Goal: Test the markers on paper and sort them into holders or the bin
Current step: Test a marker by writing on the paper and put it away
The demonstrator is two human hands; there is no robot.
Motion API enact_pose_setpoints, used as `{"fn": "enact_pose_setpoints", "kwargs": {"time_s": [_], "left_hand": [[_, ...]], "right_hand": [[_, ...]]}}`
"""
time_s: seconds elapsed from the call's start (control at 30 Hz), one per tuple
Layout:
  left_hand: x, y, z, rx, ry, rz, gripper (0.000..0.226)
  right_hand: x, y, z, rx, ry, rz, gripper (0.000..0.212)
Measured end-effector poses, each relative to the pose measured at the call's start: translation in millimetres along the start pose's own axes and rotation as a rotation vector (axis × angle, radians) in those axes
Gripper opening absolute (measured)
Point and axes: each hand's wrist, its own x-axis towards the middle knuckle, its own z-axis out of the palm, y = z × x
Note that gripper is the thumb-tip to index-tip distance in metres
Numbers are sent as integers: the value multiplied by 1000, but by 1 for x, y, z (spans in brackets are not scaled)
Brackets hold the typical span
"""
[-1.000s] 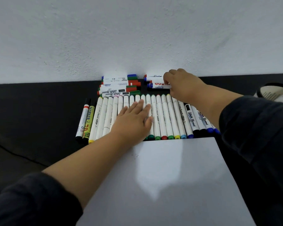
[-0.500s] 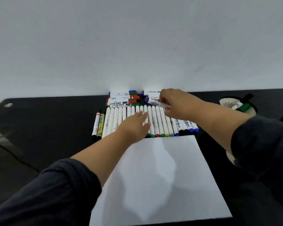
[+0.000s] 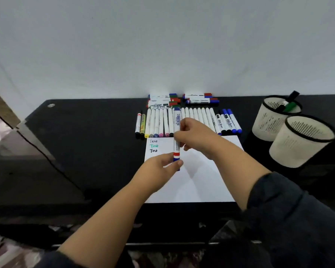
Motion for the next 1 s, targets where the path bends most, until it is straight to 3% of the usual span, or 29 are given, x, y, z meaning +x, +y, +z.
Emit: {"fn": "enact_pose_setpoints", "kwargs": {"time_s": [0.13, 0.23, 0.3, 0.53, 0.7, 0.87, 1.0], "left_hand": [[-17, -21, 3, -245, 75, -92, 3], [-22, -32, 1, -194, 99, -121, 18], [-25, -36, -3, -123, 127, -126, 31], [-28, -49, -6, 86, 162, -71, 37], [-23, -45, -11, 80, 114, -84, 42], [-22, -43, -19, -3, 12, -134, 23], [-24, -46, -15, 11, 54, -95, 8]], "right_hand": [[-15, 11, 27, 287, 40, 85, 2], [-20, 19, 46, 377, 78, 121, 4], [-23, 22, 55, 349, 127, 126, 9], [-24, 27, 75, 208, 212, 192, 23], [-20, 28, 78, 205, 329, 209, 29], [-19, 30, 82, 203, 353, 208, 29], [-21, 31, 85, 215, 264, 231, 27]]}}
